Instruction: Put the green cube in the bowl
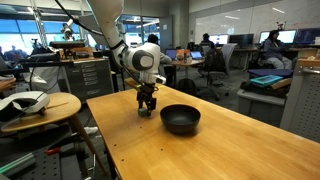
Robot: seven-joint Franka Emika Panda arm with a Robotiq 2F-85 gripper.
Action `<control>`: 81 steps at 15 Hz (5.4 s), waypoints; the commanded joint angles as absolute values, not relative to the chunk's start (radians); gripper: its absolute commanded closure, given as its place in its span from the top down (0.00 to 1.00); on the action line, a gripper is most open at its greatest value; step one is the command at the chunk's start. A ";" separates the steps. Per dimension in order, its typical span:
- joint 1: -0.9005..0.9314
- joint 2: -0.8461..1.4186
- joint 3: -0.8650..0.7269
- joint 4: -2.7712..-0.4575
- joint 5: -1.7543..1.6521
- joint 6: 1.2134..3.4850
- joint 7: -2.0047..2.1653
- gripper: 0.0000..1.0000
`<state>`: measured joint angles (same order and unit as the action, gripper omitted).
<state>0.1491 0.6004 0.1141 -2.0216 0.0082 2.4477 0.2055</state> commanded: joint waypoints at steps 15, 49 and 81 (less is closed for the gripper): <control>0.132 0.500 0.132 -2.053 0.107 2.423 0.165 0.17; -0.003 0.544 -0.067 -1.900 0.146 2.432 0.304 0.17; -0.056 0.557 -0.050 -1.893 0.220 2.369 0.290 1.00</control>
